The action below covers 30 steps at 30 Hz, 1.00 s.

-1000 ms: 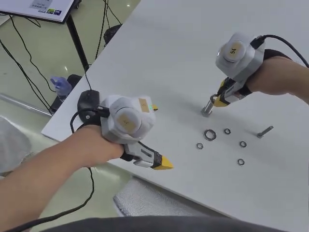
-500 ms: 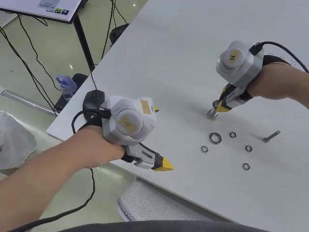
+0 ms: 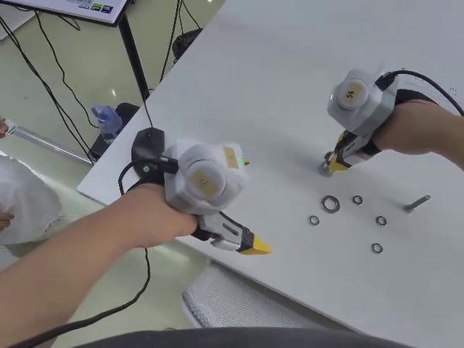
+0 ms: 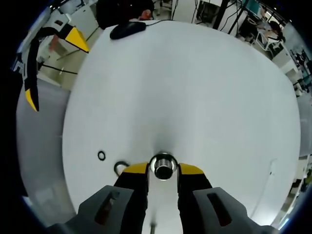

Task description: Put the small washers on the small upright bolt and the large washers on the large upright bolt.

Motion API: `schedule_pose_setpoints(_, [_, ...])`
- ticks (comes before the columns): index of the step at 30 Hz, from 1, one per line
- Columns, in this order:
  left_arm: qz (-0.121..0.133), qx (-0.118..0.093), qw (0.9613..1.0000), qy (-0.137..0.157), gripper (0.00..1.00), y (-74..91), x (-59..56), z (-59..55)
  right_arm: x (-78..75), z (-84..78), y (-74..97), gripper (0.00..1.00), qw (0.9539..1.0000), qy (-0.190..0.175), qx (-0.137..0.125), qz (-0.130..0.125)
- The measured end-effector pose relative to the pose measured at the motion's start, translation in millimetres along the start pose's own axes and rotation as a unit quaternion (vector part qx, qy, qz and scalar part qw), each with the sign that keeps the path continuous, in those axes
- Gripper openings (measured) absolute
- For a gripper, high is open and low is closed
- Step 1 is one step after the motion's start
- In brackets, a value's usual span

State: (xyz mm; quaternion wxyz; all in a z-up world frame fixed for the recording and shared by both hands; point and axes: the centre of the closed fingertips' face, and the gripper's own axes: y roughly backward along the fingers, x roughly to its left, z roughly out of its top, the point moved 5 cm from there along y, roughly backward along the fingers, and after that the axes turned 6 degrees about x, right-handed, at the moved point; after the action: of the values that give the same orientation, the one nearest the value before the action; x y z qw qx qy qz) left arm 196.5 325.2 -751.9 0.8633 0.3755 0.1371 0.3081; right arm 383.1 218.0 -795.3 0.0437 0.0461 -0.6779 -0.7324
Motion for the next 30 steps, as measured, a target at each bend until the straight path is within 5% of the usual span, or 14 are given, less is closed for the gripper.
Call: schedule_pose_setpoints(30, [-0.002,0.002,1.0000,0.000,0.85,0.0,-4.5,3.1,7.7,-2.3,-16.2,0.23,0.9999,0.001,0.013,-0.001])
